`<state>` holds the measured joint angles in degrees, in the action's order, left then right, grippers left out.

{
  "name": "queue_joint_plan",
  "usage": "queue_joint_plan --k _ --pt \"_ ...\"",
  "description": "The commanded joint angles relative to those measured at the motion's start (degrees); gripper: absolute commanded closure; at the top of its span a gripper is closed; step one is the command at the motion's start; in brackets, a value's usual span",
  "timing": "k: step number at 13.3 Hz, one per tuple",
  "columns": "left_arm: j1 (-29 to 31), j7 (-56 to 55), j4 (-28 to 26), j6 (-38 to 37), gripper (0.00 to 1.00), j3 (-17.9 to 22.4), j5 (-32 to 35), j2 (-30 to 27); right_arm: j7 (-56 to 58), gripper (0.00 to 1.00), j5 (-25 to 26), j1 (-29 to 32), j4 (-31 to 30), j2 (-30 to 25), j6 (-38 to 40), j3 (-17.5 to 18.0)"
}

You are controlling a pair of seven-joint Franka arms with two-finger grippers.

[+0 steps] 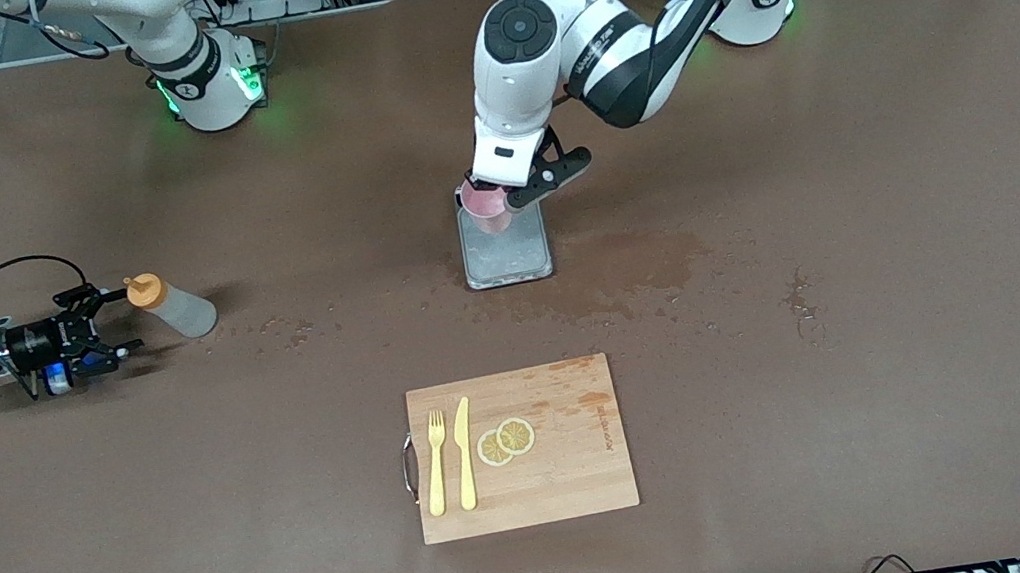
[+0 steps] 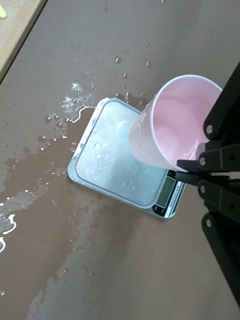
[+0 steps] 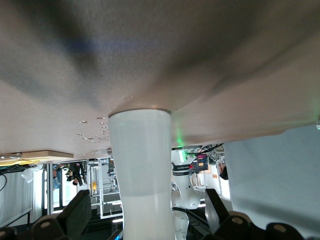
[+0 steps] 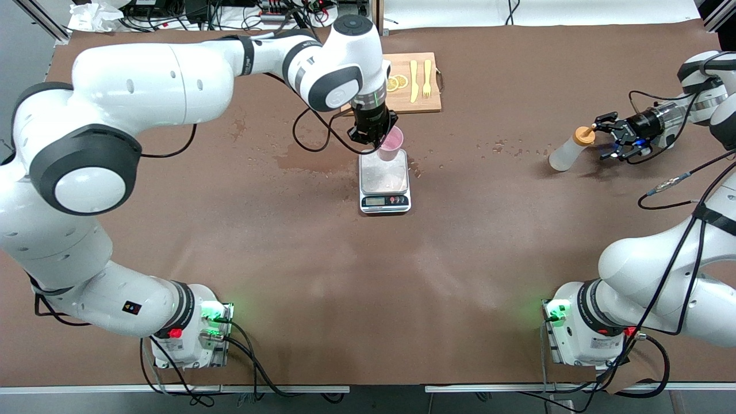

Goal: Add sauce to pink cup with both arms
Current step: 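Lower the pink cup onto the scale and open the left gripper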

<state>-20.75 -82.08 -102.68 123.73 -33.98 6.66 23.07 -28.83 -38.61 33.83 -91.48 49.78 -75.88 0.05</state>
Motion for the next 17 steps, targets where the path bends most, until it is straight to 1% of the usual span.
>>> queue_joint_plan --k 1,4,5,7,12,14,15,16,17 --pt "-0.7 -2.38 2.05 -0.95 1.0 0.49 4.92 2.41 -0.88 0.0 -1.12 -1.31 -0.37 0.14 0.38 0.03" --pt "-1.75 -3.35 3.18 -0.42 1.0 0.66 5.47 5.04 -0.7 0.0 -1.47 -3.07 -0.98 0.14 0.56 0.3" --pt "-1.75 -3.35 3.45 -0.16 1.0 0.67 5.99 5.92 -0.61 0.0 -2.43 -3.24 -1.25 0.14 0.64 0.3" --pt "-1.49 -3.52 3.45 1.95 1.0 0.67 8.01 7.33 1.83 0.0 -2.79 -3.68 -2.04 0.14 0.47 0.38" --pt "-1.75 -3.97 3.54 2.31 1.0 0.75 8.1 9.8 3.16 0.0 -2.79 -4.74 -2.22 0.14 0.47 0.3" --pt "-1.4 -3.97 3.37 3.88 1.0 0.75 8.19 10.24 3.17 0.07 -2.79 -5.09 -2.22 0.05 0.64 0.3" --pt "-1.49 -3.97 3.45 4.06 1.0 0.75 8.19 10.85 3.17 0.18 -2.79 -5.18 -2.22 0.05 0.73 0.3" --pt "-1.58 -4.05 3.45 4.06 1.0 0.75 8.19 11.03 3.17 0.37 -2.79 -5.18 -2.22 -0.12 0.82 0.3" --pt "-1.4 -4.05 3.45 4.06 1.0 0.67 8.11 11.12 3.17 0.64 -2.79 -5.09 -2.22 -0.3 0.91 0.3"
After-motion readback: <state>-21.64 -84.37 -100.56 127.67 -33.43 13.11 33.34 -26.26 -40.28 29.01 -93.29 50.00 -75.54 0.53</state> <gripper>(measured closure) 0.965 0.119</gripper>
